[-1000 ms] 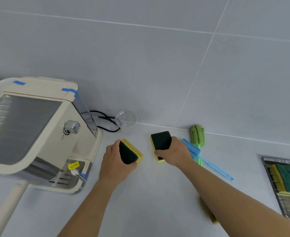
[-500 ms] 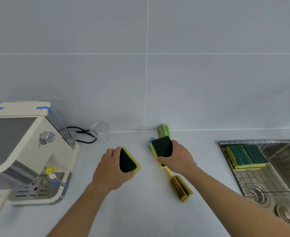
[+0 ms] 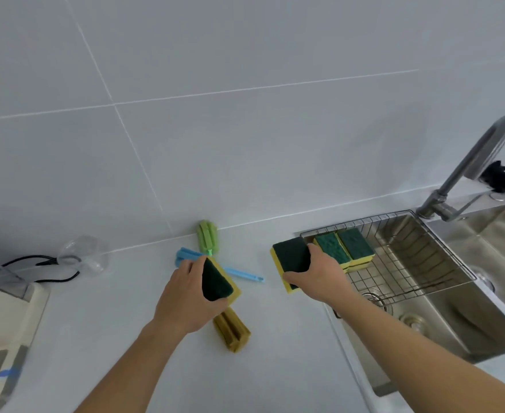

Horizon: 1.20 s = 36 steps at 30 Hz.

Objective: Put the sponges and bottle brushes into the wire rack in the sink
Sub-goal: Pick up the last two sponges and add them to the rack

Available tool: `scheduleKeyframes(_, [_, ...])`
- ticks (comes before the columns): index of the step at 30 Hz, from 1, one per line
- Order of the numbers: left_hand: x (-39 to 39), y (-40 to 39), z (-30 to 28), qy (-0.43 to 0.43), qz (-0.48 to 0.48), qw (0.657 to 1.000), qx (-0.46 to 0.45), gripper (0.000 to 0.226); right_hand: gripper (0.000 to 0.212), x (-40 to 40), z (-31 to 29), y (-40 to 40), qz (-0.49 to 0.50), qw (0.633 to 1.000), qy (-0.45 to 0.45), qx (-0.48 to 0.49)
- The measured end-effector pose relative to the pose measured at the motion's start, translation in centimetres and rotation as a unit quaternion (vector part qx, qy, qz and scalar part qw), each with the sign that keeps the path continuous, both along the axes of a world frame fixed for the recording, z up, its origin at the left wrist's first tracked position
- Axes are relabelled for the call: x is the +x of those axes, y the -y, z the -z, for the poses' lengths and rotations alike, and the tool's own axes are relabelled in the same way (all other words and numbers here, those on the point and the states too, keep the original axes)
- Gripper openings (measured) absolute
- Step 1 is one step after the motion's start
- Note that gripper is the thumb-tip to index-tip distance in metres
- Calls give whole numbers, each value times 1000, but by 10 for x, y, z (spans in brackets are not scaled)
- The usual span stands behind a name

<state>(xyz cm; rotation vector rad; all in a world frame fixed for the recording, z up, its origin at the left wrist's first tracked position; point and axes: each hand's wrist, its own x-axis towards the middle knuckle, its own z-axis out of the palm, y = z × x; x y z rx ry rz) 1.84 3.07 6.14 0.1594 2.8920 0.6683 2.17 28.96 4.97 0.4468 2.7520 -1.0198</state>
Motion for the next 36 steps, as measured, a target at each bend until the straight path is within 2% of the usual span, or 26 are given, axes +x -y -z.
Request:
scheduleKeyframes(5, [-8, -73, 1, 11, 17, 1000, 9, 89, 52, 6, 3, -78, 21, 999, -18, -15])
scheduleKeyframes(12, [-20, -164, 9, 41, 45, 998, -8, 93, 65, 10, 19, -177, 43, 998, -18, -33])
scheduleKeyframes(18, [-32, -228, 12, 44, 78, 996, -18, 96, 66, 6, 34, -243, 74, 996, -4, -48])
scheduleKeyframes(29, [-72, -294, 23, 48, 125, 991, -17, 86, 72, -37, 88, -307, 94, 991, 53, -81])
scheduleKeyframes(36, [-100, -314, 34, 64, 135, 989, -22, 94, 72, -68, 122, -312, 98, 988, 84, -88])
